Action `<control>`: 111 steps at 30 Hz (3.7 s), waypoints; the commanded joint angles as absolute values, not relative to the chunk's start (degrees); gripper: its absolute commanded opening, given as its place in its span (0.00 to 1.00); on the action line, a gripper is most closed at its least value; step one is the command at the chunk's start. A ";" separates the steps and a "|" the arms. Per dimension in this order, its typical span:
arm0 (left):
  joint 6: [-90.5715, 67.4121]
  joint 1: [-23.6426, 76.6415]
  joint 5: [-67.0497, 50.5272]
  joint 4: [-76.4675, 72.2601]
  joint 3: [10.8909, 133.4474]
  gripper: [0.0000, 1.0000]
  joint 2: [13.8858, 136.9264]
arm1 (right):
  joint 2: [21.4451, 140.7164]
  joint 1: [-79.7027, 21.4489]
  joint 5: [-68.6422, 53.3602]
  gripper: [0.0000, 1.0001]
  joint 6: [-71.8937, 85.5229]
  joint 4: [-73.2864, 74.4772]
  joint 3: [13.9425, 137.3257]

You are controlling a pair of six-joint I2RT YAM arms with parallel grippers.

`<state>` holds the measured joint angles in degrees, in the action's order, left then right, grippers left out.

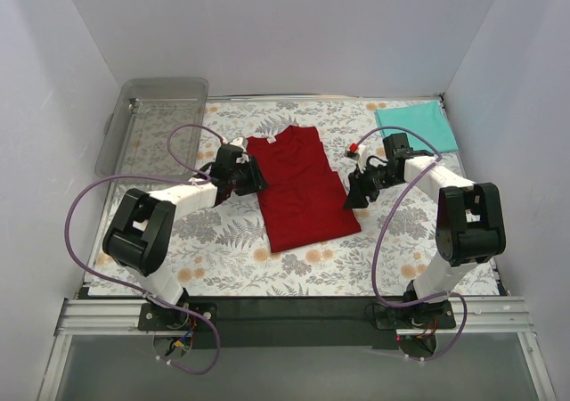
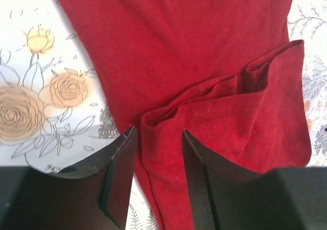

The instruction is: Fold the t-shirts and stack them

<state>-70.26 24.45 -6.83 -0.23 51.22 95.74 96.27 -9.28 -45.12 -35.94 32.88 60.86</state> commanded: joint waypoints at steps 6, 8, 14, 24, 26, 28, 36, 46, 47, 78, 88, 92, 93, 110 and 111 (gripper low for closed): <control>-68.20 24.08 -10.28 -0.26 54.41 0.28 98.70 | 96.24 -8.53 -46.49 0.48 -34.63 32.17 61.96; -68.20 24.08 -10.55 -0.26 54.40 0.26 98.96 | 96.33 -8.44 -46.41 0.48 -34.63 32.17 61.88; -67.94 23.91 -10.02 1.21 54.14 0.00 97.66 | 96.68 -8.17 -46.06 0.47 -34.45 32.08 61.79; -68.64 21.97 -5.36 2.29 47.99 0.00 90.79 | 97.91 -8.09 -43.07 0.46 -32.08 30.15 61.08; -68.56 21.71 -6.15 2.37 47.55 0.00 91.23 | 98.00 -8.17 -42.72 0.46 -31.73 29.97 61.08; -68.29 21.53 -7.03 2.20 47.55 0.00 92.37 | 97.82 -8.09 -42.98 0.46 -31.82 29.88 61.17; -64.87 20.74 -5.10 0.35 49.30 0.50 87.46 | 91.42 -8.09 -44.12 0.50 -39.36 31.20 60.38; -30.36 22.92 -39.31 -4.48 36.49 0.76 63.74 | 79.37 -8.17 -48.79 0.66 -98.82 46.57 47.58; -24.32 23.98 -41.11 -4.22 34.30 0.76 61.55 | 78.41 -8.26 -48.08 0.68 -103.40 47.54 46.51; -11.25 57.57 -5.10 -12.65 23.29 0.65 75.85 | 90.44 -12.57 -38.94 0.50 -105.12 38.59 47.20; -11.86 56.95 -4.31 -12.66 23.11 0.61 76.37 | 91.32 -12.74 -37.97 0.46 -104.59 37.44 46.58; -11.69 56.78 -2.82 -11.25 24.34 0.56 81.11 | 91.41 -12.83 -37.79 0.44 -103.10 36.13 46.58; -11.69 56.78 -2.03 -11.60 24.52 0.54 81.64 | 91.49 -12.92 -37.10 0.44 -102.66 35.69 46.50; -10.55 56.69 -6.57 -9.50 24.70 0.00 79.02 | 87.10 -13.80 -34.37 0.01 -99.23 37.78 44.28; -10.55 56.69 -7.64 -9.14 24.52 0.00 78.23 | 86.58 -13.80 -34.37 0.01 -98.97 40.14 44.91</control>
